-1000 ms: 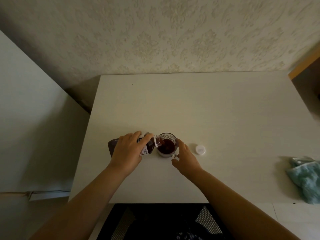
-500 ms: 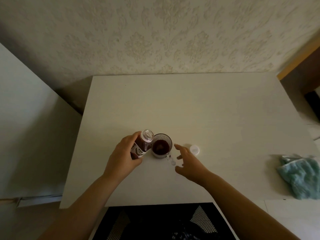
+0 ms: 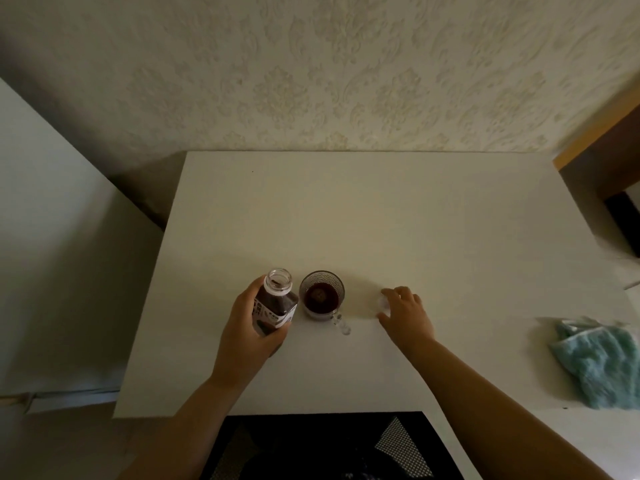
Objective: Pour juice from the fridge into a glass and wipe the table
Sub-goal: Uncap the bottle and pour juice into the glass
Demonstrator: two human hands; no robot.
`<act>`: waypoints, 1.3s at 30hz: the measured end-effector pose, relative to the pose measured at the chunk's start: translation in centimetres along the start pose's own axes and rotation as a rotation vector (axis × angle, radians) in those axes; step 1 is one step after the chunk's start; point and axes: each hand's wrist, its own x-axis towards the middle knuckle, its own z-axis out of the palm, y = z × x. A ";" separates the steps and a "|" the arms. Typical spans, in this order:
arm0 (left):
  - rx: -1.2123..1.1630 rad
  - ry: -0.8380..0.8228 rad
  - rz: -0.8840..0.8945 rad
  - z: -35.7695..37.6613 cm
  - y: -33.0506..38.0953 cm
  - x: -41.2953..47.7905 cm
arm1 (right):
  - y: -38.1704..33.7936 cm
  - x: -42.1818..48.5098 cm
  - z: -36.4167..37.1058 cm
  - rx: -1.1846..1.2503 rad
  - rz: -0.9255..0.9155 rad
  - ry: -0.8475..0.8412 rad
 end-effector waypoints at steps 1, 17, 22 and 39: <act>-0.008 0.001 -0.002 0.0 -0.1 -0.1 | -0.1 0.1 0.1 0.006 0.002 0.008; 0.013 0.039 0.074 0.4 0.5 -0.9 | -5.9 -2.8 -6.0 0.534 -0.313 0.186; 0.097 0.018 0.175 0.6 1.0 -1.4 | -10.9 -4.6 -8.7 0.498 -0.594 0.019; 0.238 -0.054 0.311 0.3 0.8 -2.6 | -13.9 -4.6 -9.6 0.078 -0.605 -0.223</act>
